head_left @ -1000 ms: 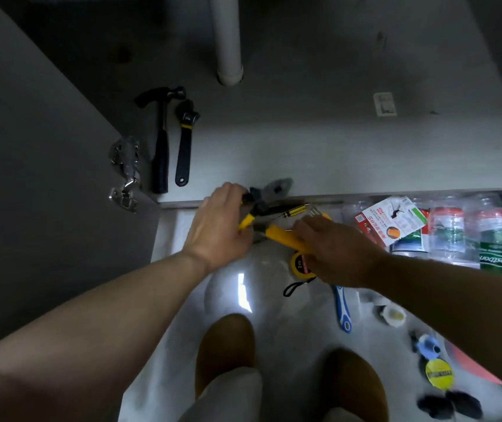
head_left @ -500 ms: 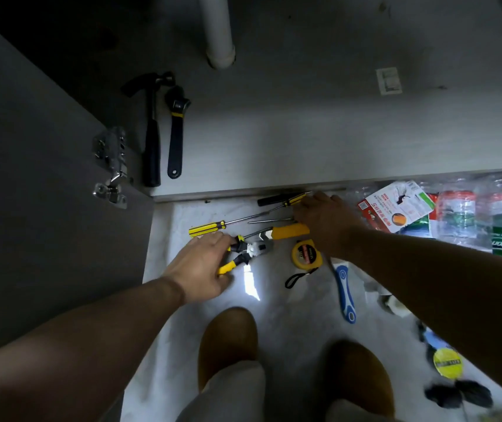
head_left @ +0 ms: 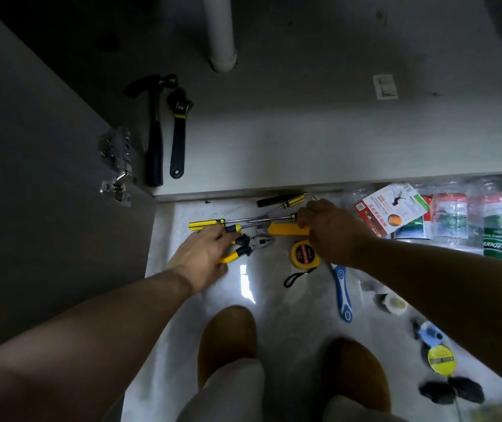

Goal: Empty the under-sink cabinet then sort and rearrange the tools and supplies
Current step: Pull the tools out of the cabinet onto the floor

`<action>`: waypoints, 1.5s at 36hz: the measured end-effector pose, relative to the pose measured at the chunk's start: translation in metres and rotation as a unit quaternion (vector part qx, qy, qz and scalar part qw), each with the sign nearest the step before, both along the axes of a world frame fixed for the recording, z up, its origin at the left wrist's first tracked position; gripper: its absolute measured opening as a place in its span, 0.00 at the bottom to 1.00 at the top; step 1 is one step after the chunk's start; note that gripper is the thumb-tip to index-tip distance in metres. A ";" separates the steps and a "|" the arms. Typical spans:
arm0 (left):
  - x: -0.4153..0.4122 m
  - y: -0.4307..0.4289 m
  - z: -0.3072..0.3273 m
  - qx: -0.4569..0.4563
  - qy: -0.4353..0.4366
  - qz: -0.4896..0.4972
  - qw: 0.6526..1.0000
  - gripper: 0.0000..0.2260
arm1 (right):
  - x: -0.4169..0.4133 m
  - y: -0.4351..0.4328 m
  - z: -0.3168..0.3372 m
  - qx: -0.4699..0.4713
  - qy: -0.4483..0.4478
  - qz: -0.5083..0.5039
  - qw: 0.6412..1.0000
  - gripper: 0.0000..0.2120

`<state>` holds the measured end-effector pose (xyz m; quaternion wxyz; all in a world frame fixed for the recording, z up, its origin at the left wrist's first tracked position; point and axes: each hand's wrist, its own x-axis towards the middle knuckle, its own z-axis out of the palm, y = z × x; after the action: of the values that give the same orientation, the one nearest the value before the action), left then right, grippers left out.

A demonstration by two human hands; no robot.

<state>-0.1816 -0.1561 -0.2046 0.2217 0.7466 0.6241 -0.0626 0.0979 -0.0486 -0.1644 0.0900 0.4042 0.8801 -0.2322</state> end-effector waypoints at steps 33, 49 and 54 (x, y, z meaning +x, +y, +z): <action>-0.011 0.155 0.075 0.120 -0.073 0.505 0.851 0.19 | -0.071 0.031 0.045 0.015 0.277 -0.179 0.944 0.10; 0.046 0.127 0.083 0.274 -0.373 0.424 0.779 0.12 | -0.096 0.045 0.076 -0.364 0.383 -0.330 0.783 0.08; 0.074 0.112 0.090 0.242 -0.420 0.342 0.805 0.22 | -0.101 0.054 0.093 -0.459 0.444 -0.340 0.691 0.13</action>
<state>-0.1075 -0.0442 -0.1150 0.2812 0.4674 0.6801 0.4899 -0.0030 0.0054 -0.0714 -0.2220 0.4342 0.4040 -0.7740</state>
